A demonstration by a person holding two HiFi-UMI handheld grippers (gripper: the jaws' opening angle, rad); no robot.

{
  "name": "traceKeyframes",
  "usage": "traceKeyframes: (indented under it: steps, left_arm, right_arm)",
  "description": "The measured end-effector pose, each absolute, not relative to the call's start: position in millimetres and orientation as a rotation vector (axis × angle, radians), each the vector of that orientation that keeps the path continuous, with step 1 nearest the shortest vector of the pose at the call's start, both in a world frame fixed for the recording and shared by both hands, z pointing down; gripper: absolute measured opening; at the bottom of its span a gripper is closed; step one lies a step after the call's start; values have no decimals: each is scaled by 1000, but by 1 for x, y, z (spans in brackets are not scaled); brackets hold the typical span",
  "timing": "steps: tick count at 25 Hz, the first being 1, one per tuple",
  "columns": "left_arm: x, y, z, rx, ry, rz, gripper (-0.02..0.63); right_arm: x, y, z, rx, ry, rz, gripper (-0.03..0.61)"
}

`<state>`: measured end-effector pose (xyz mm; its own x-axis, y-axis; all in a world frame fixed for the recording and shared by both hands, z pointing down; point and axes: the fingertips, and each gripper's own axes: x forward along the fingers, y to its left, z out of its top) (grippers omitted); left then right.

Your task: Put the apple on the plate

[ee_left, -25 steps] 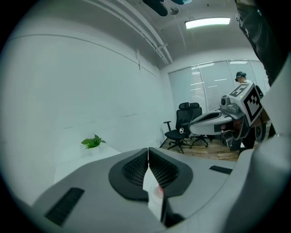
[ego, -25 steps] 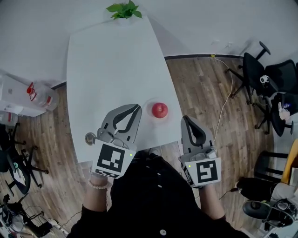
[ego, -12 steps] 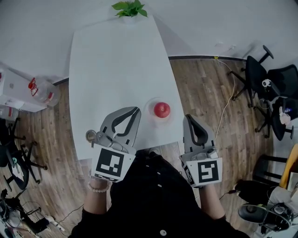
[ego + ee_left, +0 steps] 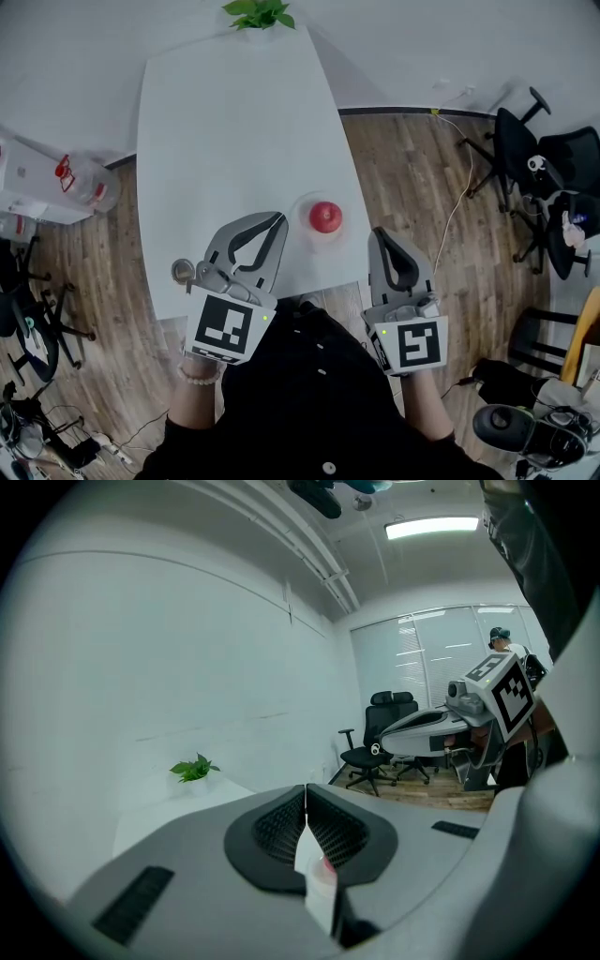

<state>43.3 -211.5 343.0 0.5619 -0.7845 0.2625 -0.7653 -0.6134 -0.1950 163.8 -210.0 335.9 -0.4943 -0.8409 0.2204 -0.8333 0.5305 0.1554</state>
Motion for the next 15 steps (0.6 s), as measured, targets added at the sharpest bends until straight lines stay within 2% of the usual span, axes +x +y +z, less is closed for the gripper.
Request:
traceKeyframes:
  steps: [15]
  left_arm:
    - [44, -213, 345, -2766, 1404, -492, 18]
  right_arm:
    - [161, -210, 338, 1393, -2494, -47, 41]
